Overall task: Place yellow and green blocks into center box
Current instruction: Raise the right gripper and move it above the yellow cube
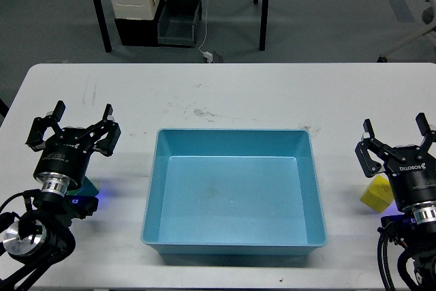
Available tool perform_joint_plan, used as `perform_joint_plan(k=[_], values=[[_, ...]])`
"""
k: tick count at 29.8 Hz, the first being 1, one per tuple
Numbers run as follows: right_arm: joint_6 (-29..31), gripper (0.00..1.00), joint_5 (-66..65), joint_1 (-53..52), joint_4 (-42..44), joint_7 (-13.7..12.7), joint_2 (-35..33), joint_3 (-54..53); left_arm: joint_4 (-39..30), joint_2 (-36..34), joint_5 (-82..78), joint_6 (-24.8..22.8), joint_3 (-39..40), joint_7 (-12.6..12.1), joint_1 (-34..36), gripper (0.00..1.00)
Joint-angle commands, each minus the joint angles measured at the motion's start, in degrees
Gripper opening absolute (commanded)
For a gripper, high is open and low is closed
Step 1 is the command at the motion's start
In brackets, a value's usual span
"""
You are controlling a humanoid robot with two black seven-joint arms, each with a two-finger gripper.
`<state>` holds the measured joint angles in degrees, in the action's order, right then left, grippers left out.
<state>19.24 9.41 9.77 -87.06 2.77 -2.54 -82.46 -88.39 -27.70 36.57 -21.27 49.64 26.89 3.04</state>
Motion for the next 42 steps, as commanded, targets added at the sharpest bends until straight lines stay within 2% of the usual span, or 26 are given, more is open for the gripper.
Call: perform_joint_plan(k=[1, 5, 8, 10, 16, 21, 24, 25, 27, 31, 32, 37, 42], values=[[1.2, 1.00, -0.1, 0.0, 0.4, 0.0, 0.1, -0.2, 0.0, 0.3, 0.0, 0.4, 0.3, 0.3, -0.2, 1.00], [2.5, 1.00, -0.9, -0.6, 1.1, 0.4, -0.1, -1.0, 0.0, 1.5, 0.0, 1.1, 0.0, 1.1, -0.1, 1.00], [2.8, 1.00, -3.1, -3.8, 4.5, 0.4, -2.7, -2.5, 0.1, 1.7, 0.0, 1.4, -0.2, 1.1, -0.1, 1.00], [2.8, 1.00, -9.1, -8.6, 6.7, 0.4, -6.4, -3.1, 0.1, 1.7, 0.0, 1.3, -0.1, 1.1, -0.1, 1.00], [2.2, 1.00, -33.4, -22.2, 8.5, 0.3, -14.5, -2.7, 0.1, 1.7, 0.0, 1.4, 0.2, 1.1, 0.0, 1.00], [1.9, 1.00, -63.4, -30.1, 7.9, 0.3, -19.9, 0.8, 0.1, 1.8, 0.0, 1.4, 0.2, 1.1, 0.2, 1.00], [2.6, 1.00, -81.4, -35.4, 7.8, 1.0, -29.9, 10.1, 0.1, 1.8, 0.0, 1.4, 0.2, 1.1, 0.4, 1.00], [2.8, 1.00, -85.9, -38.5, 7.7, 2.1, -33.5, 14.7, 0.1, 1.8, 0.0, 1.4, 0.2, 1.1, 0.5, 1.00], [2.8, 1.00, -92.3, -44.2, 8.0, 7.5, -38.6, 23.8, 0.3, 1.7, 0.0, 1.4, 0.2, 1.1, 0.5, 1.00], [2.8, 1.00, -97.6, -56.2, 9.4, 24.4, -45.0, 39.4, 1.1, 1.7, 0.0, 1.4, 0.2, 1.1, 0.5, 1.00], [2.9, 1.00, -98.6, -58.5, 9.8, 25.2, -46.7, 42.5, 1.2, 1.7, 0.0, 1.4, 0.2, 1.1, 0.5, 1.00], [2.9, 0.99, -109.9, -69.0, 8.8, 25.2, -54.0, 59.8, 1.2, 1.8, 0.0, 1.4, 0.2, 1.1, 0.5, 1.00], [2.9, 0.99, -125.4, -75.0, 7.7, 25.2, -55.4, 73.6, 1.4, 1.8, 0.0, 1.4, 0.2, 1.1, 0.5, 1.00]])
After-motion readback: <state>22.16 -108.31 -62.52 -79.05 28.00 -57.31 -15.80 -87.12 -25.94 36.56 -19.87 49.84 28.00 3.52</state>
